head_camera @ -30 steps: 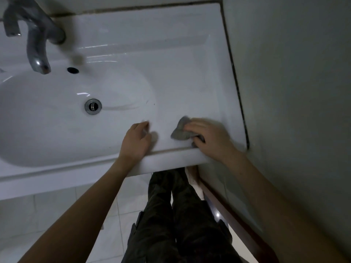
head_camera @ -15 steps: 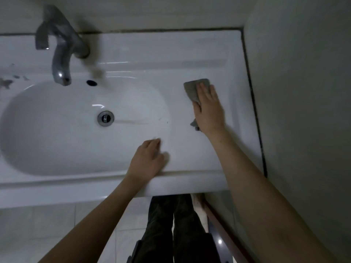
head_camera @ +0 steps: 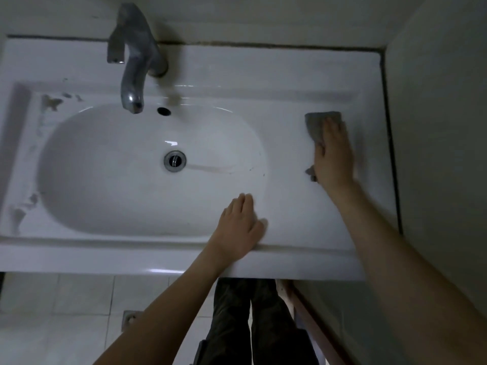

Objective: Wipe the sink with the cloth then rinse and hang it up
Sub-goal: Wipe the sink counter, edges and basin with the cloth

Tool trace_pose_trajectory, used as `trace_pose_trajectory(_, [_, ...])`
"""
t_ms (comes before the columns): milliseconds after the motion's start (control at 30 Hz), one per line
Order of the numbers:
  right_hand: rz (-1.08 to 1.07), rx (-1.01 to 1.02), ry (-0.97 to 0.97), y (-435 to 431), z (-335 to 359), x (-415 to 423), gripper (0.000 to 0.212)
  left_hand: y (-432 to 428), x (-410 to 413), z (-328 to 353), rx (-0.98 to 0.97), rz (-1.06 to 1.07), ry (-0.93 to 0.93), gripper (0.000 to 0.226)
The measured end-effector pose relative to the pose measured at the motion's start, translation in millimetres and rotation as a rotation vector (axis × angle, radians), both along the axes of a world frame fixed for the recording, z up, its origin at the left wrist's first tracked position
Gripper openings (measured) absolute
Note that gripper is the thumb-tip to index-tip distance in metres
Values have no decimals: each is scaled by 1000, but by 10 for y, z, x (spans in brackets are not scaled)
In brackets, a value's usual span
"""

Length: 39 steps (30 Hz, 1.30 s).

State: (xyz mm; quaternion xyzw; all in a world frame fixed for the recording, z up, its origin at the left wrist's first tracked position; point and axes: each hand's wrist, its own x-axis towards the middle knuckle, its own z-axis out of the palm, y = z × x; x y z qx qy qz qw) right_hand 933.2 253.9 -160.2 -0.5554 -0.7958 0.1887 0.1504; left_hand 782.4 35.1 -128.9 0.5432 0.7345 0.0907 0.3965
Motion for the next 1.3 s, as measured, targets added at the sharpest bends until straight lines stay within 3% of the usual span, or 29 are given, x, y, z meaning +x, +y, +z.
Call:
trace_pose_trajectory(133, [249,8,32,-455,9,-486,46,24,-5,67,-1,15,-11,92])
trace_pose_trajectory(300, [368,-23,93,-885,157,-23,40,15,-10,95,-8,42,-28,72])
trace_pose_trajectory(367, [245,-188,231,-888,230,41,37,20,-20,72,-2,62,-27,71])
trace_pose_trajectory(433, [-20,-421,499,-806,448,-57,26,25,-29,65,-8,93,-40,73])
trace_pose_trajectory(500, [-219,-503,721,-581,674,-177,17,59,-68,108,6,113,-48,79])
trace_pose_trajectory(633, [-321,-203,700,211,928,-174,17,561,-531,211,303,95,183,78])
trace_pose_trajectory(733, [-194,29,417,851,847,-182,42,1290,-1143,280,518,99,376,72])
trace_pose_trajectory(833, [-68,147,238,1275,534,-325,48,1877,-1626,173,538,59,530,73])
trace_pose_trajectory(933, [-167,280,58,1295,167,-505,52,2058,-1907,-39,509,81,569,73])
trace_pose_trajectory(1133, [-158,401,116,928,65,-1207,39,1912,-2150,-189,563,30,610,64])
trace_pose_trajectory(1300, [182,359,174,486,137,-2156,43,1901,-2120,-183,592,8,640,62])
